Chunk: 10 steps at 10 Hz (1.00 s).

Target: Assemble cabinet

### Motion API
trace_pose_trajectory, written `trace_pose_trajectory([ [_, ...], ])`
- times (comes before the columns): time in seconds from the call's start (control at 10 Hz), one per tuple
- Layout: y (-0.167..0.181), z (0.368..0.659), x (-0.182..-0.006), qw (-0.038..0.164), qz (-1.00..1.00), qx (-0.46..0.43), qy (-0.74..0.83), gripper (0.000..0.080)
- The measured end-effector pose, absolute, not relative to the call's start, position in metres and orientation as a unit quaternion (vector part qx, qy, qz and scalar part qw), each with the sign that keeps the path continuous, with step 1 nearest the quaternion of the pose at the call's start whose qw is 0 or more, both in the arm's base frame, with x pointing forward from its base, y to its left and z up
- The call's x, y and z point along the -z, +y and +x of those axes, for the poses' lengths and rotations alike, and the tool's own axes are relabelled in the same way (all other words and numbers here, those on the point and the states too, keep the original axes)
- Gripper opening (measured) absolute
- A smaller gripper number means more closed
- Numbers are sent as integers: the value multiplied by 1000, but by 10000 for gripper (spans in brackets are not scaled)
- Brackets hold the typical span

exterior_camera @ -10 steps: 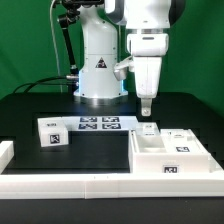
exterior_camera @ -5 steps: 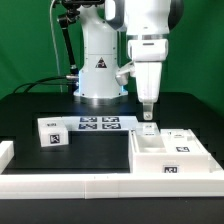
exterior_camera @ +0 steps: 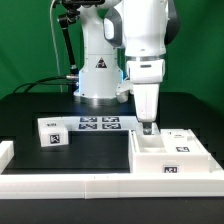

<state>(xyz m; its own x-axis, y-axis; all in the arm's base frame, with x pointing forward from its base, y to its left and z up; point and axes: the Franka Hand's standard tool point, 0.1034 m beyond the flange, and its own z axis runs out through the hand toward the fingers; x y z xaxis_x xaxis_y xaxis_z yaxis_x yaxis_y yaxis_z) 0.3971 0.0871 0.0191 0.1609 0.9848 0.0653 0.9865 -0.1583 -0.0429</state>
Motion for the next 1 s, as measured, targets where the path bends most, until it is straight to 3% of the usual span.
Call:
trace_pose_trajectory([
  [0.1,87,397,-19,37,-761,11,-647,798],
  [0.2,88,397,-19,37,-762,11,-646,683],
  [0.3,88,397,-18,38,-762,11,-646,517],
  [0.4,89,395,-17,40,-762,9,-646,517],
  [0.5,89,393,-15,42,-762,7,-646,322],
  [0.6,89,392,-13,43,-762,6,-646,322],
  [0.7,90,390,-11,45,-762,4,-646,121],
  [0.8,90,393,-12,43,-763,10,-645,68],
  [1.0,90,394,-14,41,-763,11,-645,68],
])
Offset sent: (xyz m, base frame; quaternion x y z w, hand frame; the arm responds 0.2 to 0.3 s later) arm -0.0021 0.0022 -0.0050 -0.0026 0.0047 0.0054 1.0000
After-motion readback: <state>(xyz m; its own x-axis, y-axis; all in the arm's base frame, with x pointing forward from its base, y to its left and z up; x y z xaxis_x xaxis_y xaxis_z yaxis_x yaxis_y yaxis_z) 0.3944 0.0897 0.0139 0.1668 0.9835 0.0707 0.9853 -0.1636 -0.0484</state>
